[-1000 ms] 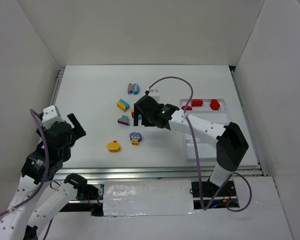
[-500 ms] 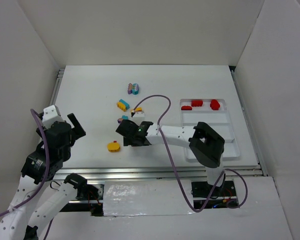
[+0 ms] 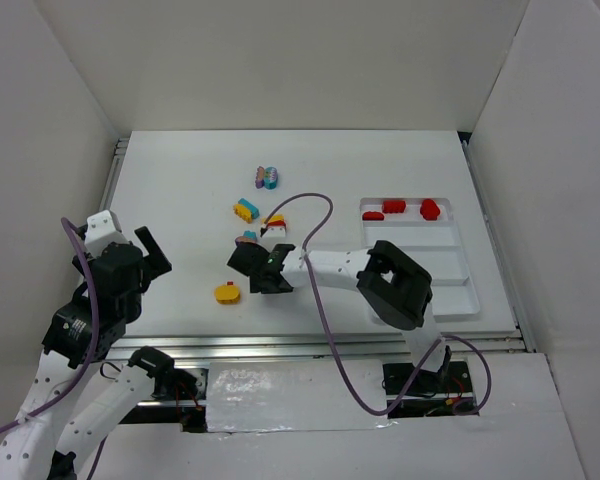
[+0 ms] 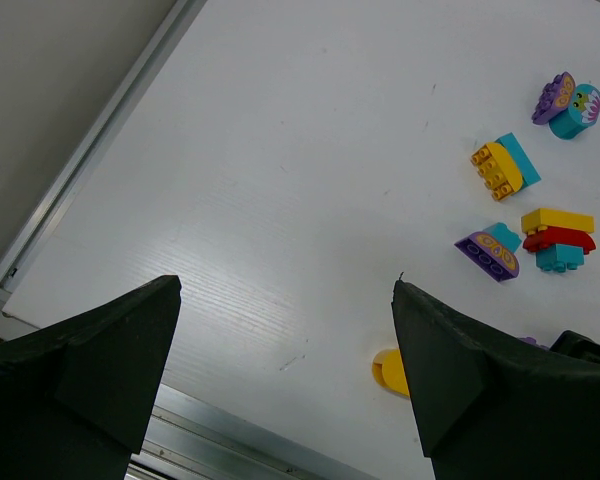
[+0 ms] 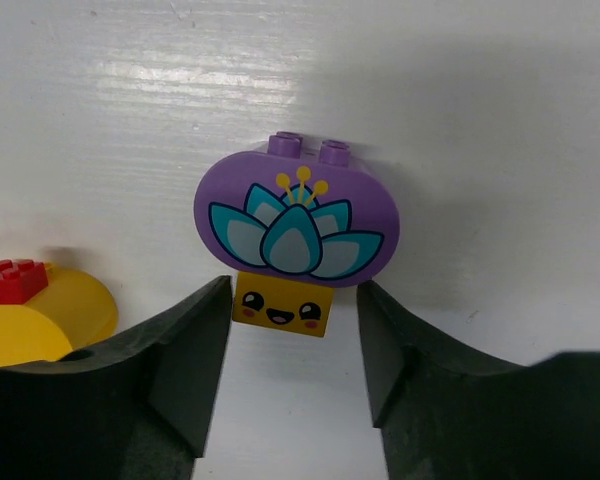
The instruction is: Sort the legos into containers by color
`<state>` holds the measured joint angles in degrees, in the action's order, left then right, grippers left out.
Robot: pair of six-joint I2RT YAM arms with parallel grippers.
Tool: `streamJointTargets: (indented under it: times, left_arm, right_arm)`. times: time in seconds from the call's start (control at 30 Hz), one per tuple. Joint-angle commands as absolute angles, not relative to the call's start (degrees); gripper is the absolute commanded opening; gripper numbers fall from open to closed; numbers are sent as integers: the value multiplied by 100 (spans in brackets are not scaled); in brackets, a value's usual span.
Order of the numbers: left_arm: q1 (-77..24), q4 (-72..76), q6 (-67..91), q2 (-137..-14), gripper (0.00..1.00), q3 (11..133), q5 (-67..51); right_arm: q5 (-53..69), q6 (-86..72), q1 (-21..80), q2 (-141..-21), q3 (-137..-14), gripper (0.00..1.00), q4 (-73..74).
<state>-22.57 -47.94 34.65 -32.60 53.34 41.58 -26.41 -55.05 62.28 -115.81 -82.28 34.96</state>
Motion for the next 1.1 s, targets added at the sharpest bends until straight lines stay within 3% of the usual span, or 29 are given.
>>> streamJointTargets:
  times: [0.0,0.3,0.4,0.43,0.47,0.6,0.7,0.83,1.07]
  left_arm:
    - [-2224,-4579,3384,-3234,100,5317,4131]
    - [-2224,-4570,3366,-3243,100,5317,4096]
    - [-2224,-4553,3349,-3269,100,5317,4069]
    - [-2215,-4553,3340,-3270,99,5317,4052]
    - [-2224,-4535,3322,-3278,99,5317,4034]
    - [-2224,-4430,3200,-3252,100,5344,3754]
    - [-2224,-4351,3243,-3322,99,5493,2886]
    - [-2224,-3685,3646,-3638,100,5468,89]
    - [-2355,-1119,4631,-4691,100,4501,-3599]
  right_arm:
    - [-2847,-5467,6179,-11716,-8551,58,3375]
    - [-2857,-4861,6144,-11637,-8069,47,2646]
    - [-2716,-4458,6135,-11549,-7876,33,2366]
    - [-2681,-4326,6143,-11444,-7823,12,2277]
    - [-2672,-4176,6135,-11382,-7674,0,2163]
    - [-2462,-3587,6152,-10707,-6919,0,1549]
    - [-2015,-2999,6214,-9584,-5947,0,917]
    - [-856,-1911,6328,-7307,-4583,0,195]
    - [-71,-1257,6635,-5687,-4210,0,763]
